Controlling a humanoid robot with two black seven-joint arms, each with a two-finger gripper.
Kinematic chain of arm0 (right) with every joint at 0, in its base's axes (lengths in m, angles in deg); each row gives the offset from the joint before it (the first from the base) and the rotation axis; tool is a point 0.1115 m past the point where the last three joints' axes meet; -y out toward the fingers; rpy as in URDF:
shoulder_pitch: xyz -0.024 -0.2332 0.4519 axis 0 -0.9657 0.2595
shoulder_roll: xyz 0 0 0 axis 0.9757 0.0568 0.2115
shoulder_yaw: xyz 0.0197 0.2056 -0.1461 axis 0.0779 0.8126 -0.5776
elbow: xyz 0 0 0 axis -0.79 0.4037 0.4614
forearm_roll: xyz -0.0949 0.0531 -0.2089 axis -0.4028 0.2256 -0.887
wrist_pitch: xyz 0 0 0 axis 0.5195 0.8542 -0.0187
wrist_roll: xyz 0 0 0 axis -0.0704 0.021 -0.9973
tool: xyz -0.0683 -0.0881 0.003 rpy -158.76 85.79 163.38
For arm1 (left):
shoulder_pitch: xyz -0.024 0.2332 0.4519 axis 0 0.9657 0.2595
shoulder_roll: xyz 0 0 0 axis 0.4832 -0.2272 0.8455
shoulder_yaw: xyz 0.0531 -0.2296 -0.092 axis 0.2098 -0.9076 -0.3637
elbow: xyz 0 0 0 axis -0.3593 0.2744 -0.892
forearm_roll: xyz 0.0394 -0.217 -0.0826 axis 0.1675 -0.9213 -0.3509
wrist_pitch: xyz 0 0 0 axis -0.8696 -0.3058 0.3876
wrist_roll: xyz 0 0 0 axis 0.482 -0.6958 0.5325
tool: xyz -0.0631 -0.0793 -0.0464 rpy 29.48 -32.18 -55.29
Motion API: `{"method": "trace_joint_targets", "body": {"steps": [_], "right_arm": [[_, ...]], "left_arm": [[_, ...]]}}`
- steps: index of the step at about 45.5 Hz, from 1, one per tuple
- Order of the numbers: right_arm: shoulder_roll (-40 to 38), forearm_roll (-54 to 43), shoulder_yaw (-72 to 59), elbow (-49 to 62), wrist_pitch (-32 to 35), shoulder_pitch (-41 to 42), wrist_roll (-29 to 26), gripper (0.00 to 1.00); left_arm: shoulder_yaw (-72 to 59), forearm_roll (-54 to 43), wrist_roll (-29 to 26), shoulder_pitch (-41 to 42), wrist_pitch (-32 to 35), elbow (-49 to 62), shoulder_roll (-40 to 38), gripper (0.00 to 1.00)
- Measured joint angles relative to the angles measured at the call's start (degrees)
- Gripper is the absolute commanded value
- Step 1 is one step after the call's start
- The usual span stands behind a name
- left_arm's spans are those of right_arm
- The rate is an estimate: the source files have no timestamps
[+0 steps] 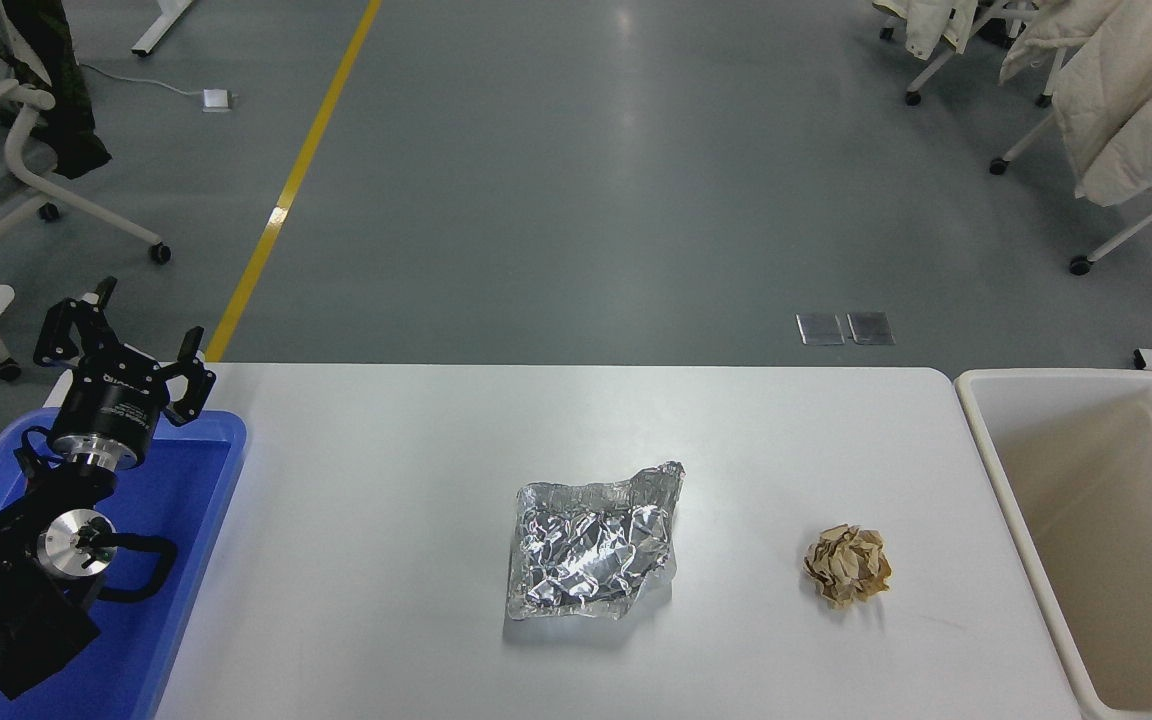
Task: Clean the table surface
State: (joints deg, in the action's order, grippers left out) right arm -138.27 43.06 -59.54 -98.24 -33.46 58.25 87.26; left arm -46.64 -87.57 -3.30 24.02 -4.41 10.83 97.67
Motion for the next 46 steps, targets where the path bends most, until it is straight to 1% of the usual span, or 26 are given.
{"method": "trace_joint_targets", "body": {"steps": [5, 14, 24, 29, 40, 46], "right_arm": [[4.48, 4.94, 0.16, 7.83, -3.32, -5.07, 0.04, 0.00], [12.58, 12.47, 0.33, 21.40, -6.97, -13.06, 0.18, 0.00], [20.73, 17.46, 0.68, 33.45, -12.22, -19.49, 0.27, 0.00], [23.55, 19.25, 1.08, 36.53, -16.40, -22.05, 0.30, 0.00], [30.47, 22.28, 2.13, 39.92, -28.51, -27.11, 0.25, 0.00], [33.21, 24.45, 2.83, 40.60, -33.04, -28.73, 0.21, 0.00]], "left_arm": [[0.00, 0.00, 0.00, 0.00, 0.00, 0.00, 0.00, 1.00], [0.00, 0.00, 0.00, 0.04, 0.00, 0.01, 0.00, 1.00], [0.00, 0.00, 0.00, 0.05, 0.06, 0.00, 0.00, 1.00], [0.00, -0.01, 0.00, 0.06, 0.08, 0.00, 0.00, 1.00], [-0.02, 0.00, 0.00, 0.08, 0.09, 0.01, 0.01, 1.00], [-0.02, 0.00, 0.00, 0.08, 0.09, 0.01, 0.01, 1.00]]}}
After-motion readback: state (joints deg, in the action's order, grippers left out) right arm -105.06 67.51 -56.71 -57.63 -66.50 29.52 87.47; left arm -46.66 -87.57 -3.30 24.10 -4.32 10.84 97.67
